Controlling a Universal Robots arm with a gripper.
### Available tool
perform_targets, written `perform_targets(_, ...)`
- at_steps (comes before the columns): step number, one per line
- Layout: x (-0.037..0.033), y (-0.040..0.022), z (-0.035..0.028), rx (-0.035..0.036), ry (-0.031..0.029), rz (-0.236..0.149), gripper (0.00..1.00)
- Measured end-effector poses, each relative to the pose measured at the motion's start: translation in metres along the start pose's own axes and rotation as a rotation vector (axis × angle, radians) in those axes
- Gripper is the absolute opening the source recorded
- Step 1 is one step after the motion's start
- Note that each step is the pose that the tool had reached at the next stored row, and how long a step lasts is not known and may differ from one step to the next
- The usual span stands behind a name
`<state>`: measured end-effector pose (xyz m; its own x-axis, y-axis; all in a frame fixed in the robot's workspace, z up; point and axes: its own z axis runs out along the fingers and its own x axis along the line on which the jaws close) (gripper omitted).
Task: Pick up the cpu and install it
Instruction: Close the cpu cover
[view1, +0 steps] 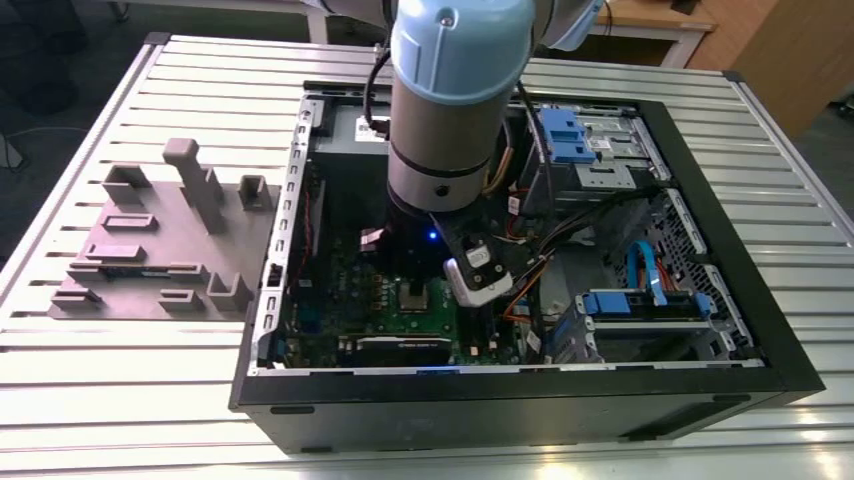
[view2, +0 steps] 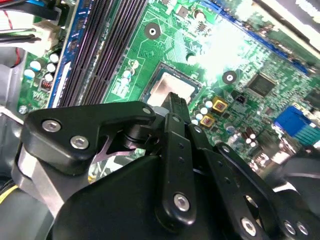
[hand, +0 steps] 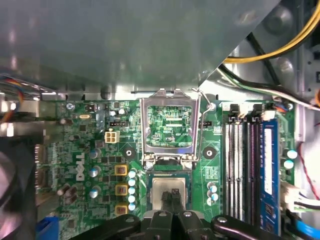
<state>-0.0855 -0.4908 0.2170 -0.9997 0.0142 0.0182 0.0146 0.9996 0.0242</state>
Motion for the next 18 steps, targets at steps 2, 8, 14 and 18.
perform_targets(2,0.0001,0.0002,-0.0069,0.0002,0.0000,0.000,0.10)
perform_targets(8,0.0003,0.0007,-0.0157,-0.0002,-0.0001,0.000,0.10)
perform_targets(14,0.0004,0.0007,-0.0185,0.0001,0.0000,0.000,0.10)
perform_targets(18,0.0004,0.0007,-0.0185,0.0002,0.0001,-0.003,0.10)
